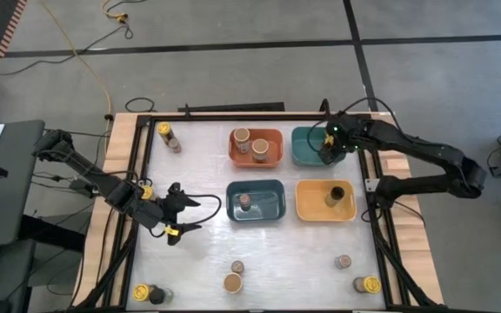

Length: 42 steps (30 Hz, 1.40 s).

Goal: Sort spices by type
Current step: Put the yellow spice bottle into the green bin

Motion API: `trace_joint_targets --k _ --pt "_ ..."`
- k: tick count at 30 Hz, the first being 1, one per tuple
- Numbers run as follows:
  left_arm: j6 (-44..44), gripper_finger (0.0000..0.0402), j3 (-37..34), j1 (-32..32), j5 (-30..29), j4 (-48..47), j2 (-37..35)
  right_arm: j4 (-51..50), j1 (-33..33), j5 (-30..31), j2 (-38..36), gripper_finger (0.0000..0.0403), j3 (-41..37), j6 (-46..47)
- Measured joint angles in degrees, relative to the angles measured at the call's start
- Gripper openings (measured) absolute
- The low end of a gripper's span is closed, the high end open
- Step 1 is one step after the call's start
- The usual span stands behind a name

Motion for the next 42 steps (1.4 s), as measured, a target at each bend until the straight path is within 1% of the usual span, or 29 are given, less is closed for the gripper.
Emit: trace_joint_targets --k 3,7,12,14,22,30,34,42 --pt "0.02 0.0329 0.0 0.0 -0.19 0.0 0.0 0.05 -0.04 0.38 -0.74 0.0243 -2.6 2.33" --pt "0.67 0.0329 0.0 0.0 -0.24 -0.06 0.0 3.42 -0.62 0.54 -0.81 0.0243 -4.85 5.7" --pt "0.87 0.0329 0.0 0.0 -0.89 -0.07 0.0 3.34 -1.19 3.1 -0.68 0.0243 -5.1 7.54" --pt "0.87 0.0329 0.0 0.0 -0.92 -0.08 0.0 2.95 -1.53 3.94 -0.66 0.0243 -5.1 7.66" --pt "0.9 0.0329 0.0 0.0 -0.9 -0.13 0.0 1.81 -2.97 4.01 -0.63 0.0243 -5.14 7.67" --pt "0.9 0.0329 0.0 0.0 -0.85 -0.15 0.0 4.29 -3.26 3.01 -0.72 0.0243 -8.7 10.1" --pt "0.9 0.033 0.0 0.0 -0.83 -0.15 0.0 5.91 -3.26 2.81 -0.76 0.0245 -8.71 10.09" --pt "1.07 0.033 0.0 0.0 -0.79 -0.15 0.0 5.84 -3.26 2.79 -0.74 0.0256 -8.78 10.05"
